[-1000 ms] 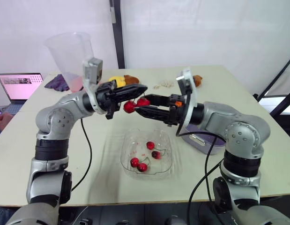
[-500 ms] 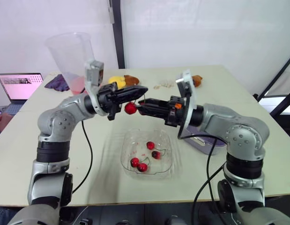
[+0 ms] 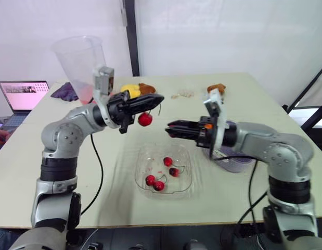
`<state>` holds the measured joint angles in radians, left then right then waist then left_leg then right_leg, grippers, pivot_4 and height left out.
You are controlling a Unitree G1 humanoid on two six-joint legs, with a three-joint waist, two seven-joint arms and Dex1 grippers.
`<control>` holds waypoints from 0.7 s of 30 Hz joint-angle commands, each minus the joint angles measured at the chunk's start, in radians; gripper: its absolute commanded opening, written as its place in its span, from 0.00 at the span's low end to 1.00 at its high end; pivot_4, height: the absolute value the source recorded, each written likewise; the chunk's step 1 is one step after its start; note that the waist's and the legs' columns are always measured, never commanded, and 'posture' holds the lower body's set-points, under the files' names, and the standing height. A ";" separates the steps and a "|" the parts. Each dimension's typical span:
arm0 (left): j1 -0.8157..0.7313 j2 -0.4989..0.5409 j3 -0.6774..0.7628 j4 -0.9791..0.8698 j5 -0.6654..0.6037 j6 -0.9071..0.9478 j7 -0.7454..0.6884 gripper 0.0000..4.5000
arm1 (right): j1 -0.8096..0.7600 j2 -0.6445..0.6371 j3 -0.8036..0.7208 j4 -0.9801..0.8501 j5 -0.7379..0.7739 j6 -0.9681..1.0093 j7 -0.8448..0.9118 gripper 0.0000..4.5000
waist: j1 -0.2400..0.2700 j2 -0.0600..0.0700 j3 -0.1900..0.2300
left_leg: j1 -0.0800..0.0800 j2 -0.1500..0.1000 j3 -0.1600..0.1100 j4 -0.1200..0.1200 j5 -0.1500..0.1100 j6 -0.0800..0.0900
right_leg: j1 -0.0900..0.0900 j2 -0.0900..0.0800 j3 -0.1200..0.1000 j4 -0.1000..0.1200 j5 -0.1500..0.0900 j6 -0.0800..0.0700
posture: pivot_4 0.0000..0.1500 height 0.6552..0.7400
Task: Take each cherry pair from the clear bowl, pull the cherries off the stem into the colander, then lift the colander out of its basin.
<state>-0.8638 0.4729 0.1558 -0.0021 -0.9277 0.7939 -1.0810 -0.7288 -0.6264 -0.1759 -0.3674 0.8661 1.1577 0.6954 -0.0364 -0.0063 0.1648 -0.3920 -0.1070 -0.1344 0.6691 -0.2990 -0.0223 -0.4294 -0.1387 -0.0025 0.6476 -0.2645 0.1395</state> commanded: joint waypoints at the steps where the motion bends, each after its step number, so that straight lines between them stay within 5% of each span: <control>1: 0.017 0.011 0.036 -0.033 -0.013 -0.023 0.010 0.00 | 0.016 -0.139 -0.068 0.058 -0.046 -0.037 0.037 0.25 | 0.004 0.000 0.000 | 0.000 0.000 0.000 0.000 0.000 0.000 | 0.000 0.000 0.000 0.000 0.000 0.000 | 1.00 1.00; 5: 0.042 0.001 0.035 -0.059 -0.017 -0.023 0.022 0.00 | 0.130 -0.331 -0.006 0.193 -0.226 -0.192 0.110 0.25 | 0.013 0.000 0.000 | 0.000 0.000 0.001 0.000 0.000 0.000 | 0.000 0.000 0.000 0.000 0.000 0.000 | 1.00 1.00; 11: 0.061 -0.019 0.030 -0.090 -0.018 -0.023 0.045 0.00 | 0.211 -0.385 0.084 0.397 -0.399 -0.376 0.163 0.25 | 0.019 0.000 0.000 | 0.001 0.001 0.004 0.001 0.000 0.000 | 0.000 0.000 0.002 -0.001 0.000 0.000 | 1.00 1.00; 18: 0.072 -0.029 0.025 -0.110 -0.031 -0.002 0.063 0.00 | 0.157 -0.400 0.037 0.458 -0.383 -0.378 0.223 0.94 | 0.022 0.000 0.000 | 0.001 0.001 0.004 0.001 0.000 0.000 | 0.000 0.000 0.002 -0.002 0.000 0.000 | 1.00 1.00; 21: 0.061 -0.027 0.022 -0.096 -0.029 -0.003 0.061 0.00 | 0.107 -0.404 -0.006 0.407 -0.338 -0.337 0.235 0.99 | 0.022 0.000 0.000 | 0.001 0.001 0.004 0.001 0.000 0.000 | 0.000 0.000 0.002 -0.002 0.000 0.000 | 1.00 1.00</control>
<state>-0.7812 0.4401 0.1717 -0.0821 -0.9420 0.7978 -1.0205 -0.5837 -1.0041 -0.1289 0.0978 0.4944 0.8109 0.9177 -0.0141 -0.0067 0.1651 -0.3912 -0.1063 -0.1305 0.6697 -0.2989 -0.0222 -0.4296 -0.1384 -0.0006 0.6455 -0.2645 0.1396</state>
